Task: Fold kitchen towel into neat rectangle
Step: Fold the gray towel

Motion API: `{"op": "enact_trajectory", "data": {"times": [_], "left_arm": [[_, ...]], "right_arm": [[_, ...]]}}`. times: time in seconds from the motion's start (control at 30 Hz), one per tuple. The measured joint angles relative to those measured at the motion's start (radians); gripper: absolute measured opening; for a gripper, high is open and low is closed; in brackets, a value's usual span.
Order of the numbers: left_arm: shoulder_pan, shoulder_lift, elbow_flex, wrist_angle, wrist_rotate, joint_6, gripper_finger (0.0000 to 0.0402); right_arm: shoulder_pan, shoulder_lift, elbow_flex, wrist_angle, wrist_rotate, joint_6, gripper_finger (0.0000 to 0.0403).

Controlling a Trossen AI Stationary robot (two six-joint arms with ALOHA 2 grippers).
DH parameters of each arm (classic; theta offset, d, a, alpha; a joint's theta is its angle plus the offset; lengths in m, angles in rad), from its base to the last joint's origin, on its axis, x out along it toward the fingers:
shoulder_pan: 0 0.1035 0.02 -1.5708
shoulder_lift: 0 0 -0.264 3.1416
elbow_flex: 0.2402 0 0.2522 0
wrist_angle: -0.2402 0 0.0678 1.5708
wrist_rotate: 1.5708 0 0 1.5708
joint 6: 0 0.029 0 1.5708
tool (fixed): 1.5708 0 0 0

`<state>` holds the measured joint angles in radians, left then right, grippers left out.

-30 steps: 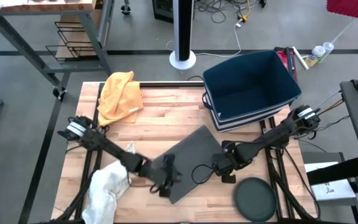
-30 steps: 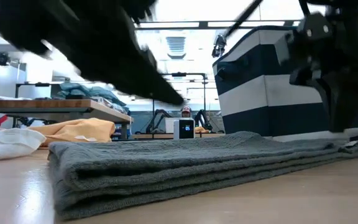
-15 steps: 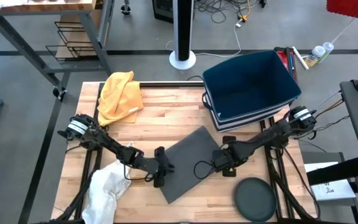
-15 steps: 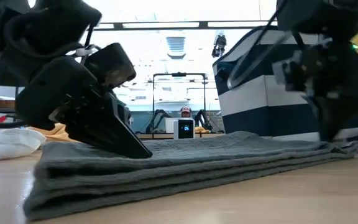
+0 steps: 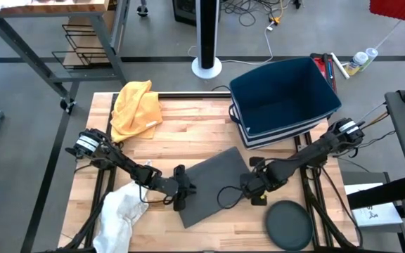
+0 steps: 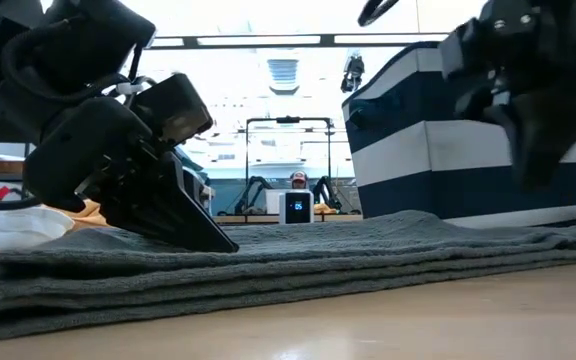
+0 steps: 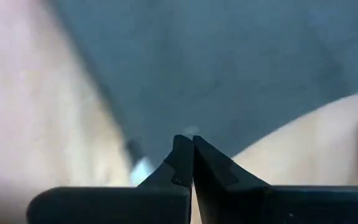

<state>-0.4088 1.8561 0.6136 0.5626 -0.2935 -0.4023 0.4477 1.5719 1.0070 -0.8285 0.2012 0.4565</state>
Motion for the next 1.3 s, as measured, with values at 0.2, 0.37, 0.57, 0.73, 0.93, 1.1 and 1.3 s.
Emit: {"op": "enact_trajectory", "data": {"times": [0.2, 0.37, 0.57, 0.73, 0.93, 1.1, 1.3], "left_arm": [[0.0, 0.001, 0.002, -0.002, 0.0, -0.011, 0.0099], [0.0, 0.002, 0.001, -0.002, -0.007, -0.009, 0.0097], [0.013, -0.004, 0.0, -0.006, -0.031, 0.119, 0.0107], [0.021, -0.009, 0.001, -0.009, -0.031, 0.14, 0.0115], [0.021, -0.01, 0.001, -0.022, -0.032, 0.124, 0.0112], [0.022, -0.011, 0.002, -0.039, -0.032, 0.12, 0.0111], [0.023, -0.032, 0.0, -0.051, -0.039, 0.174, 0.0118]], "right_arm": [[0.001, 0.054, -0.068, 0.099, -0.065, 0.018, 0.0], [0.025, 0.074, -0.066, 0.169, -0.23, 0.058, 0.0], [0.045, 0.052, 0.001, 0.193, -0.232, 0.046, 0.0], [0.043, 0.052, -0.011, 0.107, -0.033, 0.067, 0.0], [0.046, 0.098, -0.048, 0.149, -0.101, 0.109, 0.0], [0.064, 0.099, -0.023, 0.257, -0.252, 0.081, 0.0], [0.072, 0.059, 0.006, 0.201, -0.125, 0.054, 0.0]]}}
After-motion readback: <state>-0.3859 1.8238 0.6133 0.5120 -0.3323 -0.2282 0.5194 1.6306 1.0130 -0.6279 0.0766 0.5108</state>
